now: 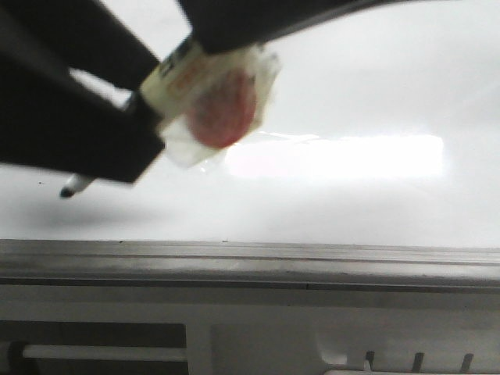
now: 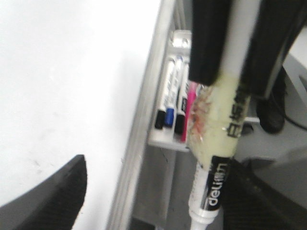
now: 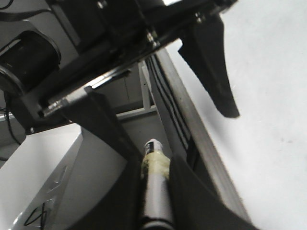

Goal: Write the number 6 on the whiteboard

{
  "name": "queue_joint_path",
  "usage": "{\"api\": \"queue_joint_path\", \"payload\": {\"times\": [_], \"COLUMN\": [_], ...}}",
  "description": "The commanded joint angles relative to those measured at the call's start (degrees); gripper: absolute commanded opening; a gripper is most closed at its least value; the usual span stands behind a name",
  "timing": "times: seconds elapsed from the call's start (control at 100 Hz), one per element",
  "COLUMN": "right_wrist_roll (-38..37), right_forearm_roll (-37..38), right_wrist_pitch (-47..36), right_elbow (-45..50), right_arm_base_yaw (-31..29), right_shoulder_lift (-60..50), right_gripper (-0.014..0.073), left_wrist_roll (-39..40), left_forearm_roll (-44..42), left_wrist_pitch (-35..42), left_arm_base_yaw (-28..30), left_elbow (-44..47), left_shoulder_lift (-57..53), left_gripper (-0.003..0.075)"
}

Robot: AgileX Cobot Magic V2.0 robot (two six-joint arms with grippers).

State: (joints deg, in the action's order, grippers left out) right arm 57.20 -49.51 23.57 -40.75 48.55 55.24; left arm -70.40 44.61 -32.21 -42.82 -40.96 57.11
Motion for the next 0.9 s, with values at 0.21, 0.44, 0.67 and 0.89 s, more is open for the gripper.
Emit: {"api": "queue_joint_path", "payload": {"times": [0.21,0.44,0.67,0.89], "right_wrist_roll": [-5.33,-5.33,-5.23,-5.23], "right_forearm_roll": [14.84,16.3,16.45,16.45], "right_wrist_pitch": [-0.36,-3.61,-4.12,-8.94], "right_elbow": [-1.84,-1.84,-1.84,-1.84], "right_arm_base_yaw": [-11.33,-20.37,-21.0,-21.04], "right_shoulder_lift": [-9.67,-11.31,-9.29,-6.93], "right_gripper": [-0.006,-0.0061,-0.0061,-0.0064], "left_wrist_roll": [13.25,18.73,18.73,18.73], "left_forearm_roll": [5.12,7.13,10.71,10.71], "left_wrist_pitch": [10.83,13.01,14.79,14.79], "left_arm_base_yaw": [2.93,7.43,7.52,7.52], "left_elbow": [1.44,9.94,12.41,12.41], "left_shoulder_lift": [-14.39,-22.11,-23.02,-23.02], "left_gripper": [0.0371,0.0048,-0.0019,-0.0019]}}
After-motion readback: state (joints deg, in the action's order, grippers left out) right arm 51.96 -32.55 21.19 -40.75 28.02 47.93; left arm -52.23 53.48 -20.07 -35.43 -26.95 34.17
